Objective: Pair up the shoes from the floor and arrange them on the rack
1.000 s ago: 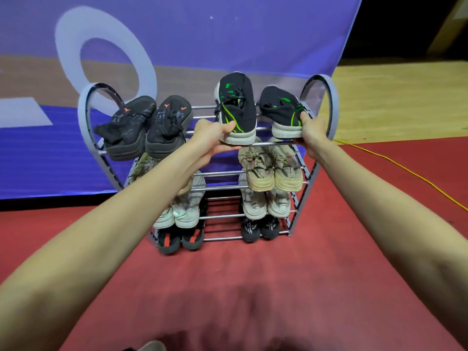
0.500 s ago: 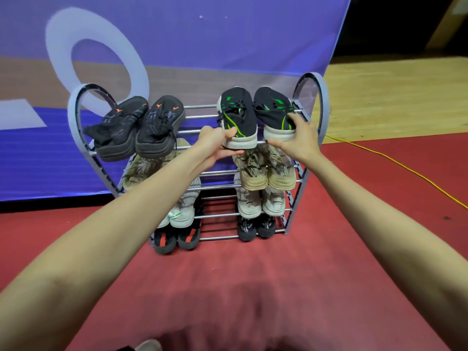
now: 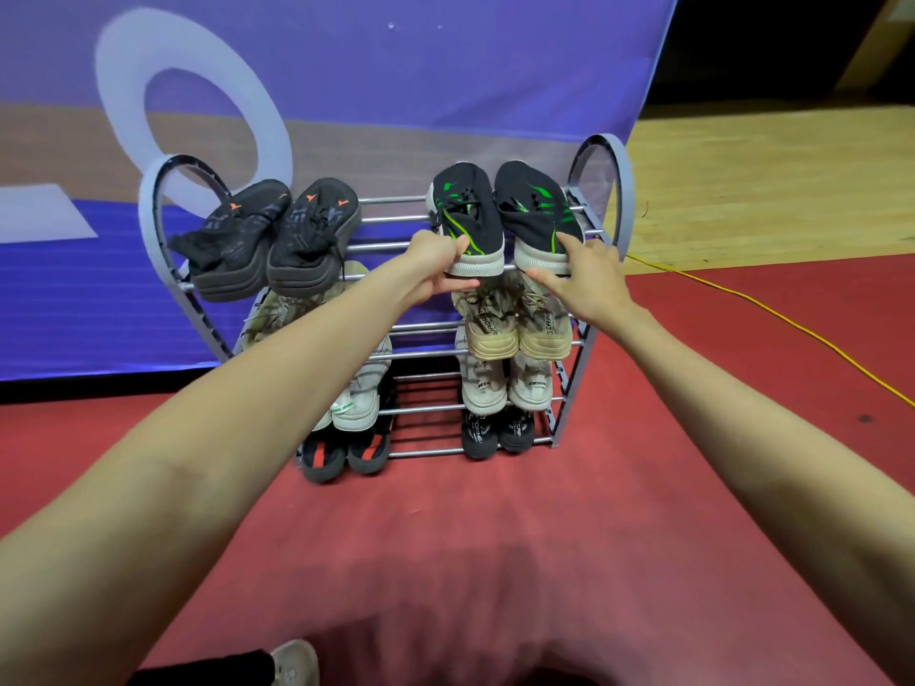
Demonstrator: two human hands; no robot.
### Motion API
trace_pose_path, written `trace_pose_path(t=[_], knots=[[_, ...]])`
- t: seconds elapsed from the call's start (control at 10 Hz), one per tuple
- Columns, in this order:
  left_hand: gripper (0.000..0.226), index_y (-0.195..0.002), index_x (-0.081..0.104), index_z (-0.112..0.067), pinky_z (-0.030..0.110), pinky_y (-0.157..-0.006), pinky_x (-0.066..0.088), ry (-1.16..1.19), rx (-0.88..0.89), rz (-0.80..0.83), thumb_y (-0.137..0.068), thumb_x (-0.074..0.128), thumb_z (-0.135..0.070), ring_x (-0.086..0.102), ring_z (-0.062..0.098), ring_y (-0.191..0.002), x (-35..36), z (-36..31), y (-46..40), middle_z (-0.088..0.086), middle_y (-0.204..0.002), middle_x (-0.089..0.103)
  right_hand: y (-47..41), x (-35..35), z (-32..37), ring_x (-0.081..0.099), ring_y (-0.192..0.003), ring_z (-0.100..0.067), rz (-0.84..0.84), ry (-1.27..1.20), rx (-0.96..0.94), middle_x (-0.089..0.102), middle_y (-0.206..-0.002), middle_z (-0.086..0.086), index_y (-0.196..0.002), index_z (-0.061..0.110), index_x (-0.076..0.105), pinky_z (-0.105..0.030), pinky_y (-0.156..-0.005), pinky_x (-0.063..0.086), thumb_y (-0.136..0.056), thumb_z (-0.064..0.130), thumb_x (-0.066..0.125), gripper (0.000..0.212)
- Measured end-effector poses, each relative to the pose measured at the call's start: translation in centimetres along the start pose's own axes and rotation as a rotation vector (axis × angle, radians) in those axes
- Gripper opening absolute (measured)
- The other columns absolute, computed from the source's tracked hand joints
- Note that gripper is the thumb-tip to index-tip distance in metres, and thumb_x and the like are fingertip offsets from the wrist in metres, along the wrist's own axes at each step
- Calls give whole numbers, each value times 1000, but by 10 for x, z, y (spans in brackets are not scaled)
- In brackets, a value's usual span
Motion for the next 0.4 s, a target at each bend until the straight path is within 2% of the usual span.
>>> trace_pose_path(t=[0.1, 0.2, 0.3, 0.4], knots=[[30, -119, 47, 1, 34, -54, 59, -145, 39, -43, -96, 53, -19, 63, 26, -76, 2, 0, 10, 12, -112, 49, 7, -6, 6, 40, -129, -44, 85, 26, 13, 46, -134, -30, -147, 10, 27, -48, -105, 35, -92, 49, 51, 72], [21, -113, 47, -6, 32, -51, 58, -303, 62, -69, -95, 51, -16, 60, 24, -59, -2, 4, 31, 9, -98, 47, 20, -16, 12, 41, -128, -44, 168, 16, 33, 45, -135, -30, -141, 3, 29, -48, -104, 37, -93, 39, 53, 64], [7, -100, 54, -10, 35, -58, 55, -441, 90, -77, -93, 50, -12, 58, 22, -63, -15, 13, 51, 10, -101, 49, 37, -21, 14, 45, -123, -44, 151, 3, -23, 49, -129, -30, -126, -2, 39, -46, -97, 39, -92, 33, 54, 51], [8, -86, 55, -15, 29, -55, 46, -565, 194, -110, -93, 52, -14, 57, 24, -76, -34, 21, 67, 10, -98, 53, 53, -24, 18, 45, -125, -42, 106, -45, -88, 51, -130, -29, -131, -2, 42, -43, -97, 39, -92, 29, 54, 51]])
Point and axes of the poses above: each hand's wrist, its own y-axis away from the middle knuckle, its own x-axis out of the palm, z = x × y, the point moved 2 cm from there along -y, towards the middle knuckle
